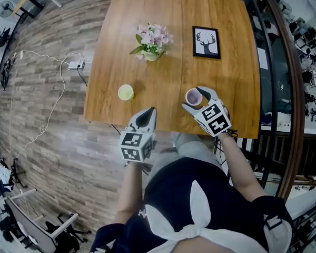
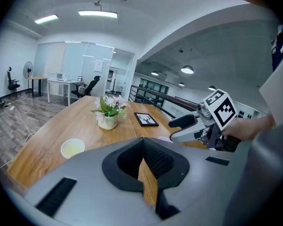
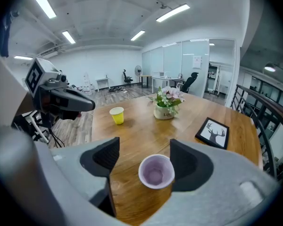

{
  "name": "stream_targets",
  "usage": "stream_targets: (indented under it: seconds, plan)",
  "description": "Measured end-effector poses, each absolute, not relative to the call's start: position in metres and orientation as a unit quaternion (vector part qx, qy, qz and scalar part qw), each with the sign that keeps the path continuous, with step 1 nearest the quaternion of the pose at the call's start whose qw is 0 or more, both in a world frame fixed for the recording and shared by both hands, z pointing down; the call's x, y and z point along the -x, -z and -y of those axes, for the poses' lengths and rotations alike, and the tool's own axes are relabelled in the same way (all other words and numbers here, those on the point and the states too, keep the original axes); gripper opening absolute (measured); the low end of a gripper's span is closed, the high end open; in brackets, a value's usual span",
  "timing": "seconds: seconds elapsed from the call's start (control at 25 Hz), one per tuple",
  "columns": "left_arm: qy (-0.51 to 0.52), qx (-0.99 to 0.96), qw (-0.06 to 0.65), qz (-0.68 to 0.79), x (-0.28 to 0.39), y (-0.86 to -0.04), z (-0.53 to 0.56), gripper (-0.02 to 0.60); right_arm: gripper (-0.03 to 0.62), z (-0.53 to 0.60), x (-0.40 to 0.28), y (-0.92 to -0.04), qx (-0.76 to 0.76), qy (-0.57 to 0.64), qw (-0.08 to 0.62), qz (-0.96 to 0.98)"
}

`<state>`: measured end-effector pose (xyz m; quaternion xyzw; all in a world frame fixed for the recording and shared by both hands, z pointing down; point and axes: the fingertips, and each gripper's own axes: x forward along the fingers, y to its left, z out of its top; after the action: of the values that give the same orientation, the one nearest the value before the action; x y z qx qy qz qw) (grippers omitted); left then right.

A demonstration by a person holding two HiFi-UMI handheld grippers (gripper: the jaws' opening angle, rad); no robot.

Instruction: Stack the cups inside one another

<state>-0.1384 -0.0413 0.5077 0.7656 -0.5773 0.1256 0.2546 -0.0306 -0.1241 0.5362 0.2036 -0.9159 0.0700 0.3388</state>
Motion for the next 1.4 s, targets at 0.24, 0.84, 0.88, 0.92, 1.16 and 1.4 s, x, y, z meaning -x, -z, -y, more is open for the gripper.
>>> stream_targets:
  seconds: [0.24, 0.84, 0.88, 0.92, 1.16, 1.4]
  plan:
    - [-0.101, -0.734, 0.247, 0.625, 0.163, -0.504, 0.023, 0.017, 0.327, 0.116, 0.070, -0.524, -0.171, -0.044, 0.321, 0.931]
    - [-0.079, -0.664, 0.273, 0.692, 0.226, -0.512, -0.045, 0.017, 0.325, 0.056, 0.203, -0.504, -0.063, -0.004, 0.300, 0.952]
    - [-0.078, -0.660, 0.272, 0.696, 0.230, -0.513, -0.047, 0.017, 0.325, 0.053, 0.209, -0.505, -0.058, -0.004, 0.302, 0.952]
    - [-0.077, -0.657, 0.272, 0.699, 0.234, -0.513, -0.048, 0.017, 0.325, 0.051, 0.215, -0.507, -0.055, -0.005, 0.303, 0.951]
    - [-0.076, -0.647, 0.281, 0.705, 0.256, -0.522, -0.049, 0.017, 0.327, 0.050, 0.243, -0.520, -0.044, -0.014, 0.317, 0.947]
    - [-0.075, -0.648, 0.282, 0.704, 0.272, -0.527, -0.039, 0.017, 0.331, 0.058, 0.261, -0.534, -0.042, -0.017, 0.329, 0.943]
